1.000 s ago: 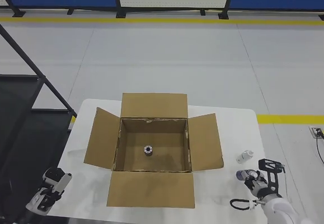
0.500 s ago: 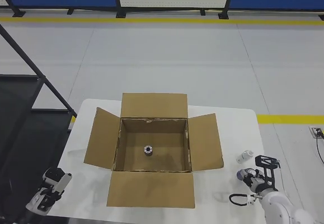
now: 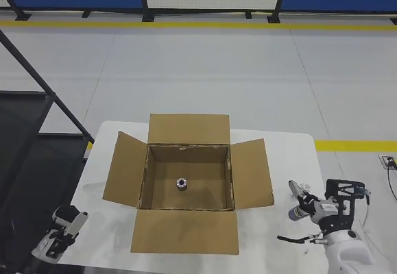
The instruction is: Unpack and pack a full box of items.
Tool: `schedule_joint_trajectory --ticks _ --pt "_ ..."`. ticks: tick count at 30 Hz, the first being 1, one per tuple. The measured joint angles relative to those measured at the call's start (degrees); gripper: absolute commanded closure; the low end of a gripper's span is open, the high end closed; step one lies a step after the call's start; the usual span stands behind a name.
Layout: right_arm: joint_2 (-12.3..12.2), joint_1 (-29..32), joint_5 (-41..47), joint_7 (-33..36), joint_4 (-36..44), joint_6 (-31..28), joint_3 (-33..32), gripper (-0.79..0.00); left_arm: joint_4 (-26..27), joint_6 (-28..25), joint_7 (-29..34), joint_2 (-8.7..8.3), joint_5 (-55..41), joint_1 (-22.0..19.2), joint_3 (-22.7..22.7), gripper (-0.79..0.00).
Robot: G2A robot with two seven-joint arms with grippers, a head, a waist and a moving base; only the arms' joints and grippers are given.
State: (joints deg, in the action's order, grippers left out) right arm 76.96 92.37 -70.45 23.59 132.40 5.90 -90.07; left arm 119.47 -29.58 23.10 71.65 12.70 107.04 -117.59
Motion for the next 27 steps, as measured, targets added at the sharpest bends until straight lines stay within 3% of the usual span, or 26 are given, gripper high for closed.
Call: schedule_joint_trajectory --ticks 4,8,12,16,21,27 --pt "-0.30 -2.18 -4.66 -3.71 2.53 -10.69 8.70 -0.785 0.00 0.00 0.00 0.00 0.00 0.00 0.00 -0.785" --pt "0.20 -13.38 -7.35 9.10 -2.92 -16.29 19.36 -0.785 0.00 0.00 0.00 0.00 0.00 0.00 0.00 -0.785" --pt "2.47 -31.05 -3.98 22.58 -16.98 -14.90 30.63 -0.785 -0.72 0.77 -0.85 0.00 -0.60 -0.27 -0.23 -0.785" --pt "5.45 -46.20 1.95 29.64 -32.55 -11.87 38.72 -0.785 -2.11 1.05 -2.37 -0.01 -2.67 -0.14 -1.64 -0.785" --pt "9.59 -60.30 10.08 30.51 -52.75 -9.79 46.23 -0.785 -3.23 1.68 -3.63 0.01 -6.70 0.55 -3.99 -0.785" --pt "14.30 -68.45 14.52 25.92 -72.29 -8.57 52.89 -0.785 -3.24 1.72 -3.65 0.01 -6.77 0.57 -4.08 -0.785"
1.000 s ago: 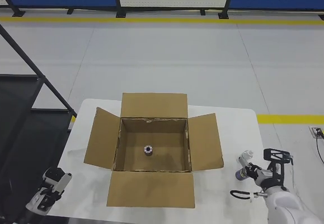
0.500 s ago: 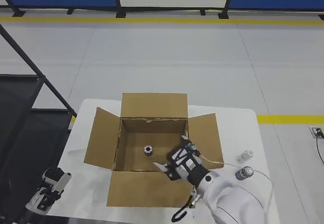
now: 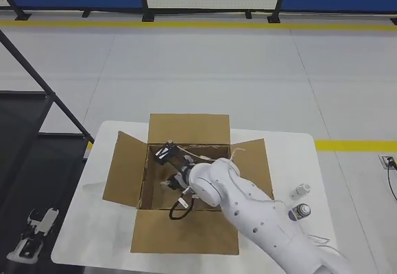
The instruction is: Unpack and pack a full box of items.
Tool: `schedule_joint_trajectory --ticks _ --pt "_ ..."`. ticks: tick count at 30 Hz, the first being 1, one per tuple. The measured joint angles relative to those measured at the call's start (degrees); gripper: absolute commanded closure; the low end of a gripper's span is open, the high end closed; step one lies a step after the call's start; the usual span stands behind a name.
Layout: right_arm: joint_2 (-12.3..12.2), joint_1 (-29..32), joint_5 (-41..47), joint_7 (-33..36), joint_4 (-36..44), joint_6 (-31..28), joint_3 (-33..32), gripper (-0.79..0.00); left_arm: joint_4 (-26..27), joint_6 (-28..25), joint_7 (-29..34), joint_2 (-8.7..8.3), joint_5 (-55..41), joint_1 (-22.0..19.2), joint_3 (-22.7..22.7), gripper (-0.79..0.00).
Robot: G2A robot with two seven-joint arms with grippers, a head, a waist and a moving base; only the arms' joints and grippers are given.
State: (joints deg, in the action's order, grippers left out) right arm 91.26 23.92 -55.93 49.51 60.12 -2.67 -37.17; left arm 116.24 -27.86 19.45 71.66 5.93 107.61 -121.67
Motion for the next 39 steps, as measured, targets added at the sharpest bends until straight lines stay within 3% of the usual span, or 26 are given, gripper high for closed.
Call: schedule_joint_trajectory --ticks 10,12,14,23,25,27,34,39 --pt "6.46 -5.35 4.37 -3.82 -19.63 0.25 5.32 -0.785 0.00 0.00 0.00 0.00 0.00 0.00 0.00 -0.785" --pt "7.40 -5.77 5.23 -5.72 -22.48 0.14 5.43 -0.671 0.00 0.00 0.00 0.00 0.00 0.00 0.00 -0.785" --pt "8.12 -6.12 6.13 -7.13 -24.73 -0.51 5.38 -0.446 0.00 0.00 0.00 0.00 0.00 0.00 0.00 -0.785" --pt "11.18 -7.24 8.30 -9.49 -33.31 -3.29 5.71 -0.336 0.00 0.00 0.00 0.00 0.00 0.00 0.00 -0.785" --pt "11.74 -7.51 8.54 -9.94 -34.71 -3.98 5.72 -0.256 0.00 0.00 0.00 0.00 0.00 0.00 0.00 -0.785" --pt "12.23 -7.76 8.92 -10.45 -35.84 -4.71 5.59 -0.015 0.00 0.00 0.00 0.00 0.00 0.00 0.00 -0.785" --pt "12.56 -8.92 9.60 -13.46 -35.58 -7.41 4.23 0.000 0.00 0.00 0.00 0.00 0.00 0.00 0.00 -0.785" --pt "10.68 -8.30 7.29 -15.37 -29.10 -5.69 2.20 0.000 0.00 0.00 0.00 0.00 0.00 0.00 0.00 -0.785"
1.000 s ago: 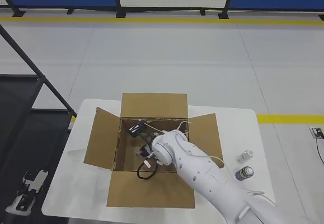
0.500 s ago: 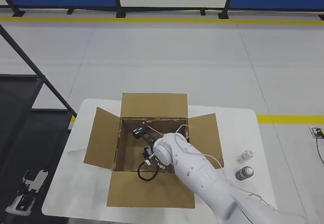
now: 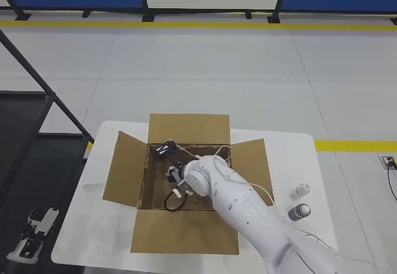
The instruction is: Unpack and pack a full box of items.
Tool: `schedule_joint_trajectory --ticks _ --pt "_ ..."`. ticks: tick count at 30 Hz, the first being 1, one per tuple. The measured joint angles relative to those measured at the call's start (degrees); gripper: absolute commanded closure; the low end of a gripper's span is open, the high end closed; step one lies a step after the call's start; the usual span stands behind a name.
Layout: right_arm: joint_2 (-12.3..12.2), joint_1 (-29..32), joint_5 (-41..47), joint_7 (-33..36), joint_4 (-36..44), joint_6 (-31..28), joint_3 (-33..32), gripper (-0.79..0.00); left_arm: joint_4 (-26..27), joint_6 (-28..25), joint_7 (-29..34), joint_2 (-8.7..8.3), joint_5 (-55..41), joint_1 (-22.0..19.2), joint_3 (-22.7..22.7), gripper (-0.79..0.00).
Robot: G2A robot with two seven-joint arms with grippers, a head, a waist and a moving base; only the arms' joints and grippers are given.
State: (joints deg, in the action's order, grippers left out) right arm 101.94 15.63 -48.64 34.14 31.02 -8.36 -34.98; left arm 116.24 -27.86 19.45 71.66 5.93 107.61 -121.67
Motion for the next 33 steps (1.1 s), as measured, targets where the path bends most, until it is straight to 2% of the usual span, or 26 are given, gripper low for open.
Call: schedule_joint_trajectory --ticks 4,7,9,12,15,18,21,25,30,33 --pt "-3.47 4.12 -4.80 0.02 11.77 4.33 -3.36 0.000 0.00 0.00 0.00 0.00 0.00 0.00 0.00 -0.785" --pt "-7.53 10.73 -11.12 4.03 27.09 8.39 -8.56 0.000 0.00 0.00 0.00 0.00 0.00 0.00 0.00 -0.785" --pt "-10.62 17.71 -16.83 8.75 40.88 9.96 -13.61 0.000 0.00 0.00 0.00 0.00 0.00 0.00 0.00 -0.785" --pt "-14.12 28.85 -24.06 14.62 60.33 8.66 -21.36 0.000 0.00 0.00 0.00 0.00 0.00 0.00 0.00 -0.785" --pt "-16.15 38.80 -28.89 15.81 75.53 7.86 -28.66 0.000 0.00 0.00 0.00 0.00 0.00 0.00 0.00 -0.785" --pt "-17.38 47.94 -30.13 14.88 86.85 7.68 -35.66 0.000 0.00 0.00 0.00 0.00 0.00 0.00 0.00 -0.785" --pt "-18.27 56.34 -28.89 13.86 94.18 7.63 -43.23 0.000 0.00 0.00 0.00 0.00 0.00 0.00 0.00 -0.785" --pt "-18.95 65.96 -24.97 11.68 99.03 7.54 -52.54 0.000 0.00 0.00 0.00 0.00 0.00 0.00 0.00 -0.785" --pt "-19.50 76.02 -17.61 9.24 98.67 4.38 -61.31 0.000 0.00 0.00 0.00 0.00 0.00 0.00 0.00 -0.785" --pt "-19.87 78.98 -15.17 9.35 96.27 1.09 -63.65 0.000 0.00 0.00 0.00 0.00 0.00 0.00 0.00 -0.785"
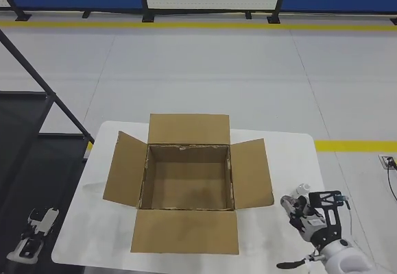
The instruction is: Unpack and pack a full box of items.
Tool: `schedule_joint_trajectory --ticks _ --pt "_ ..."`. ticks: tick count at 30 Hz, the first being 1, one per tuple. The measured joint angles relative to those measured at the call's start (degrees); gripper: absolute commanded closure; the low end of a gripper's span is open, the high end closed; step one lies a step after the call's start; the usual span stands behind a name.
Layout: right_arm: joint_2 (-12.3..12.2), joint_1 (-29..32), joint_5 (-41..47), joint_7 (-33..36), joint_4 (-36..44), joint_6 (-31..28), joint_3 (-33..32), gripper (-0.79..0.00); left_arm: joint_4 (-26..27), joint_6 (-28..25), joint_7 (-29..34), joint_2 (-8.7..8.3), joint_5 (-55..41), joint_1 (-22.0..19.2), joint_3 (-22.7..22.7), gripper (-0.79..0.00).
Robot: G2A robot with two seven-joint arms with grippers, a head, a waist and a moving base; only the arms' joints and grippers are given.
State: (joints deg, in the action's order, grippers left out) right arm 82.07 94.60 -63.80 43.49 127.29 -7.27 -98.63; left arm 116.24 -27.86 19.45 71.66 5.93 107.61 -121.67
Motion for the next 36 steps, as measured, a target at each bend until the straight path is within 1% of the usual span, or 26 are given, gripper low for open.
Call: schedule_joint_trajectory --ticks 5,9,11,15,18,25,30,33,34,35,36 --pt "-0.67 0.36 -0.28 1.56 -5.06 -4.89 -0.19 0.000 0.00 0.00 0.00 0.00 0.00 0.00 0.00 -0.785" --pt "-1.11 -2.97 -3.39 4.69 -11.03 -5.92 2.71 0.000 0.00 0.00 0.00 0.00 0.00 0.00 0.00 -0.785" --pt "-1.27 -4.89 -3.59 5.55 -14.02 -6.83 3.76 0.000 0.00 0.00 0.00 0.00 0.00 0.00 0.00 -0.785" --pt "-1.63 -8.99 -5.42 6.95 -20.07 -5.79 4.74 0.000 0.00 0.00 0.00 0.00 0.00 0.00 0.00 -0.785" --pt "-1.91 -10.79 -6.62 7.63 -22.38 -6.22 5.49 0.000 0.00 0.00 0.00 0.00 0.00 0.00 0.00 -0.785" --pt "-2.30 -14.19 -8.90 9.36 -26.17 -4.28 7.35 0.000 0.00 0.00 0.00 0.00 0.00 0.00 0.00 -0.785" --pt "-2.57 -15.05 -8.84 9.60 -26.84 -3.70 7.92 -0.336 0.00 0.00 0.00 0.00 0.00 0.00 0.00 -0.785" --pt "-2.73 -15.28 -8.75 10.18 -26.74 -3.15 8.17 -0.385 0.00 0.00 0.00 0.00 0.00 0.00 0.00 -0.785" --pt "-2.77 -15.31 -8.52 10.21 -26.60 -2.94 8.19 -0.468 0.00 0.00 0.00 0.00 0.00 0.00 0.00 -0.785" --pt "-2.80 -15.29 -8.26 10.02 -26.37 -2.67 8.16 -0.489 0.00 0.00 0.00 0.00 0.00 0.00 0.00 -0.785" --pt "-2.85 -15.11 -7.87 9.54 -25.92 -2.49 8.09 -0.489 0.00 0.00 0.00 0.00 0.00 0.00 0.00 -0.785"
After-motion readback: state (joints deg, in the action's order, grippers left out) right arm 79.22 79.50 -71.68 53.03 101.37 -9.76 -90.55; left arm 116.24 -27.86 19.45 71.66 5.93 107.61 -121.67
